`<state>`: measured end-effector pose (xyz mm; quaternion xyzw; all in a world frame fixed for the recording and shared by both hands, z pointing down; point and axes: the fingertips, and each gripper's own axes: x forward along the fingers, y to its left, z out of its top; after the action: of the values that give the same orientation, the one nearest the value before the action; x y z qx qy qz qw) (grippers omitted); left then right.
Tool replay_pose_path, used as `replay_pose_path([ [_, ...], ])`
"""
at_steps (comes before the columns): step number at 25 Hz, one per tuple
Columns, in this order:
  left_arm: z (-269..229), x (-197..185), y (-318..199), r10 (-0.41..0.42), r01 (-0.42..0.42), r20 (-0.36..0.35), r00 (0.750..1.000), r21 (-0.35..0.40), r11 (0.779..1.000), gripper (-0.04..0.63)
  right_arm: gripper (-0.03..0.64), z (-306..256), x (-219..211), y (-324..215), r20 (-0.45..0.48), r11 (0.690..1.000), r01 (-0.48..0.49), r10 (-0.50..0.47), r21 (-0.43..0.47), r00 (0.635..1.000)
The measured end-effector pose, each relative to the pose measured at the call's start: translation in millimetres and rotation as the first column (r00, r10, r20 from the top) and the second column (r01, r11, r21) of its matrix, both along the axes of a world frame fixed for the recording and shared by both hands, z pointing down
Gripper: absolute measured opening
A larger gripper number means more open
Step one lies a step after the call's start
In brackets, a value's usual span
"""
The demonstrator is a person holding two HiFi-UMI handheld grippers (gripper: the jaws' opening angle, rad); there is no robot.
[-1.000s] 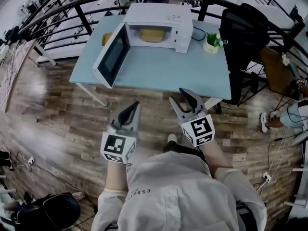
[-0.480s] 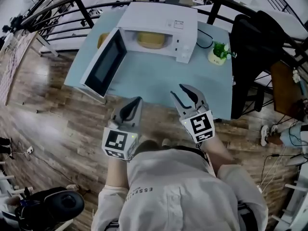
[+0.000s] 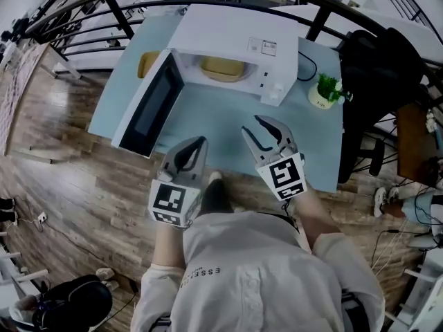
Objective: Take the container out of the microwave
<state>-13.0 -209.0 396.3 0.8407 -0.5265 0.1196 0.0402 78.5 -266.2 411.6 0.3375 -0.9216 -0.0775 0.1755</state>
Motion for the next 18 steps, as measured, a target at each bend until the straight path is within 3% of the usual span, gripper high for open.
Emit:
replay_pose_path([
  [4, -12, -28, -44, 0.051, -0.051, 0.022, 0.998, 0.026, 0.998, 0.002, 0.16, 12, -37, -44, -0.092, 0.999, 0.003, -0.007, -0.042, 0.996],
  [10, -6, -69, -98, 0.091, -0.091, 0.003, 0.996, 0.022, 0.996, 0.002, 0.16, 46, -79, -111, -0.274, 0.996, -0.011, -0.013, -0.086, 0.962],
  [18, 5, -101, -137, 0.113, -0.112, -0.006, 0.994, 0.028, 0.993, 0.002, 0.16, 101, -121, -169, -0.494, 0.992, 0.049, -0.102, -0.119, 0.863],
])
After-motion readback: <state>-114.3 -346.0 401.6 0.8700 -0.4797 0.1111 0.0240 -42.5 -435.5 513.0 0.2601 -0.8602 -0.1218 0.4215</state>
